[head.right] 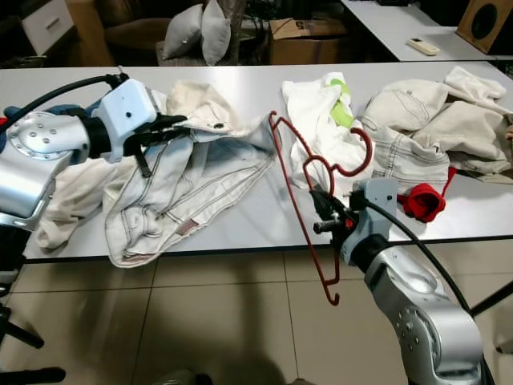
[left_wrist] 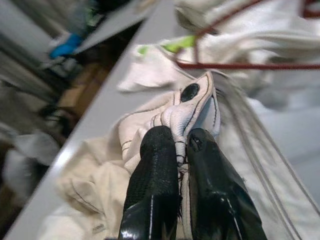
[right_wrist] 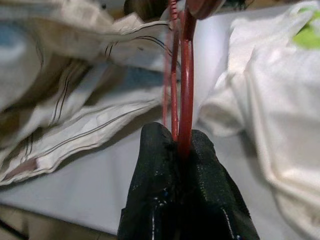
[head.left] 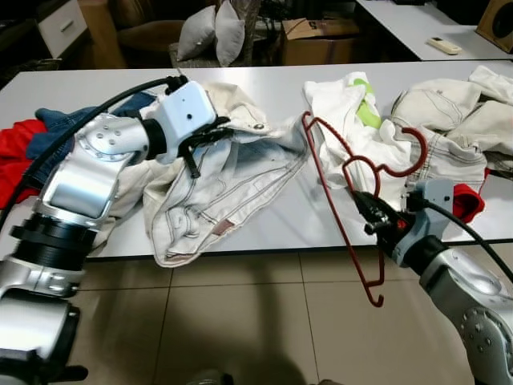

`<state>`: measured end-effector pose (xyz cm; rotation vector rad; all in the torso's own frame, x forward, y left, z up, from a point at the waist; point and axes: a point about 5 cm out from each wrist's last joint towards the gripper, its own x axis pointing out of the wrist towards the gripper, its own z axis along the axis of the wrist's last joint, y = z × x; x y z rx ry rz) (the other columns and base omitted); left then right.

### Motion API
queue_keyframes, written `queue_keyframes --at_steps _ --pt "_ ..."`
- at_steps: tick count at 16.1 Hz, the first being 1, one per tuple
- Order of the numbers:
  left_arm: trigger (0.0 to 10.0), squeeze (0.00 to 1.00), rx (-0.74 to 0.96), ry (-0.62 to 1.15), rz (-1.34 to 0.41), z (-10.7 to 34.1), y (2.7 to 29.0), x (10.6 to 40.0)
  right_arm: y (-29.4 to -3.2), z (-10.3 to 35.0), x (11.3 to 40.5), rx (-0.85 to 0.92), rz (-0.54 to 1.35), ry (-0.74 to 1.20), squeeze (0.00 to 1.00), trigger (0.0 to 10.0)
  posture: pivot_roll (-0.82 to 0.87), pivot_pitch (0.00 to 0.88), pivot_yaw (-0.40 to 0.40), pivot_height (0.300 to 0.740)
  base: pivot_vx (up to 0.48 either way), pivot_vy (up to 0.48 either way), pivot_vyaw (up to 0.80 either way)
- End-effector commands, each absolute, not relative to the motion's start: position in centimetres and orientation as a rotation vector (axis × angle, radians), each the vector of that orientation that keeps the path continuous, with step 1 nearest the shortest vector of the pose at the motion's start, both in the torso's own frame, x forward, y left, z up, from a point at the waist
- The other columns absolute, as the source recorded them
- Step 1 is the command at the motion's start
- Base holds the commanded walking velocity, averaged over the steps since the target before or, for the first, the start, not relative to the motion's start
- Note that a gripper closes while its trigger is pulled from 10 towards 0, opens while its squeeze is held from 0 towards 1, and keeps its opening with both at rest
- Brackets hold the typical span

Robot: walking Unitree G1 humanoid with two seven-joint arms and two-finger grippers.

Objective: Hang hanger

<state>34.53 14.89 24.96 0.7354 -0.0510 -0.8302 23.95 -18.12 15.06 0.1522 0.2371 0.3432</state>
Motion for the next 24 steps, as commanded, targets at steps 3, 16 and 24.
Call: queue_keyframes --at_steps 3,16,24 --pt "10.0 0.00 0.789 0.008 -0.744 21.5 14.9 34.8 -17.1 14.9 23.4 0.159 0.371 0.232 0.00 10.0 -0.05 0.000 0.054 0.740 0.000 0.000 0.00" --pt "10.0 1.00 1.003 0.054 -1.086 18.9 13.1 31.4 -16.9 15.4 23.4 0.162 0.379 0.202 0.00 10.0 -0.07 0.000 0.055 0.740 0.000 0.000 0.00" --pt "10.0 0.00 1.057 -0.225 -1.157 18.1 6.7 30.5 -16.8 15.4 23.5 0.161 0.376 0.204 0.00 10.0 -0.07 0.000 0.042 0.740 0.000 0.000 0.00"
